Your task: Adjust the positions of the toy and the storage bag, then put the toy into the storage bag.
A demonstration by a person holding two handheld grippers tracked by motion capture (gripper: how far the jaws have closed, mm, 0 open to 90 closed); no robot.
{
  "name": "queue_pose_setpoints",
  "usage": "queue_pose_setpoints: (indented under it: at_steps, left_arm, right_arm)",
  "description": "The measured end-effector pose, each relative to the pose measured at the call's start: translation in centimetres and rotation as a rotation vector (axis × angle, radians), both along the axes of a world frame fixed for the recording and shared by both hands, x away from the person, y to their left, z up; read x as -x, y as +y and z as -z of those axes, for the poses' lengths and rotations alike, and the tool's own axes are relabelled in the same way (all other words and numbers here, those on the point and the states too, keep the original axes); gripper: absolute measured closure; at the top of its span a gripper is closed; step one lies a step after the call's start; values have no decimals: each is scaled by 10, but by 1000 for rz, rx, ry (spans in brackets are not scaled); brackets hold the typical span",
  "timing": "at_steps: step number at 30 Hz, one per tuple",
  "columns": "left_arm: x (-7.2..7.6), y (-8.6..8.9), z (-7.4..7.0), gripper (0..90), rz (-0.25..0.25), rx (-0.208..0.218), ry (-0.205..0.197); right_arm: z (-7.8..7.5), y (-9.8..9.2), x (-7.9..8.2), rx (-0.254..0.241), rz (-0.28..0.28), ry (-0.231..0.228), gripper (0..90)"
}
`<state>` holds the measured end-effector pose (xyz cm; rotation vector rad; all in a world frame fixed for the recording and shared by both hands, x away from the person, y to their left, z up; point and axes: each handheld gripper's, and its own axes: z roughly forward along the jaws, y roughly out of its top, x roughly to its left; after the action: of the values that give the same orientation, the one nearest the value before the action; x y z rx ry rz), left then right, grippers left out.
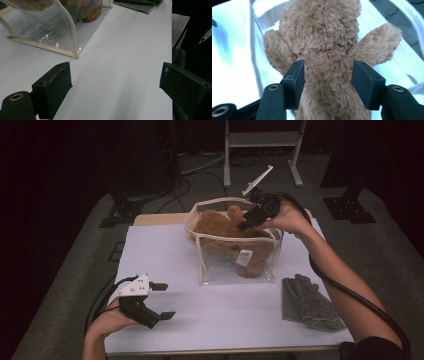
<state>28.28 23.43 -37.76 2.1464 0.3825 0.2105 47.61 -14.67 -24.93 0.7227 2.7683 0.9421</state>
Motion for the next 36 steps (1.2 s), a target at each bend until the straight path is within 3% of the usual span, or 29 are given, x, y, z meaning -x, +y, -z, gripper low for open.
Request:
queue_pose_setpoints:
  at_steps: [6,20,33,36]
  left_arm:
    - [-2,-1,0,94,3,11,-2]
    - [-2,-4,3,92,9,3,8]
    - [-3,-6,3,92,8,-4,6]
    - [-3,-6,3,91,7,18,3]
  right_arm:
    - [-9,-12,11,-49,-15,-5,383]
    - [-23,-36,31,-96,4,-39,328]
    - [-20,-63,49,-133,24,-42,315]
    - [-19,-72,54,-138,38,-36,314]
